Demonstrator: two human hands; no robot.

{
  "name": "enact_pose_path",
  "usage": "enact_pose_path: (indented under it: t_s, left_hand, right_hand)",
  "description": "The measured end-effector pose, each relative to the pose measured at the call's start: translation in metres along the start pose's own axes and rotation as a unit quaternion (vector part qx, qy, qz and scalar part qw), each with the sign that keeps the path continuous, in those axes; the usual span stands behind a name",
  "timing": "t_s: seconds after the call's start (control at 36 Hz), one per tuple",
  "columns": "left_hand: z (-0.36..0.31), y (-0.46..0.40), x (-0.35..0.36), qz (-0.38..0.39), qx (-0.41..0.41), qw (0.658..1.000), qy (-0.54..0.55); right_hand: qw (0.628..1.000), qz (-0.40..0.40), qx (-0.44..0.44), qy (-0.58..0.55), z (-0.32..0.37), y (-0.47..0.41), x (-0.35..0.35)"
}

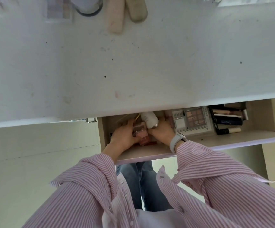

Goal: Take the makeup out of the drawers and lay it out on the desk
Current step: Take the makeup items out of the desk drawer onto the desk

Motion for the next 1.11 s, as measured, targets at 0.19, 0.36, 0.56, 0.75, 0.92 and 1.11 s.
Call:
enact_pose_path:
  t_s: [0.19, 0.36, 0.56, 0.75, 0.92, 1.11]
  left_hand:
    - [-0.016, 0.010, -0.008, -0.003, 0.098, 0.990, -0.103]
    - [-0.026, 0.030, -0.031, -0.070, 0.168, 0.974, -0.136]
    - [-0.041, 0.064, -0.082, -0.127, 0.217, 0.965, -0.071]
    - [-0.052, 0.069, -0.159, -0.238, 0.068, 0.956, 0.161]
    - [-0.081, 0.018, -0.188, -0.274, -0.030, 0.905, 0.324]
    - [-0.115, -0.060, -0.183, -0.255, -0.092, 0.898, 0.347]
  right_hand:
    - [0.994, 0.005, -0.083, 0.071, 0.005, 0.022, -0.026]
    - [0.960, 0.029, -0.200, 0.193, 0.019, 0.051, -0.057]
    - [0.967, 0.154, -0.181, 0.089, 0.027, 0.085, -0.096]
    - [0.966, 0.109, -0.153, -0.175, 0.062, 0.089, -0.162]
    - [0.940, -0.030, -0.104, -0.324, 0.084, 0.050, -0.200]
    - [0.899, -0.097, -0.053, -0.425, 0.099, 0.009, -0.216]
Point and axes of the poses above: each hand's wrist, its own y-axis away from the middle knuckle, its own x-axis out of the palm, z = x × y, the point moved 9 cm from there along -y, towards the middle knuckle, and after that the axes turned 6 degrees about -z, right-handed, at the moved point
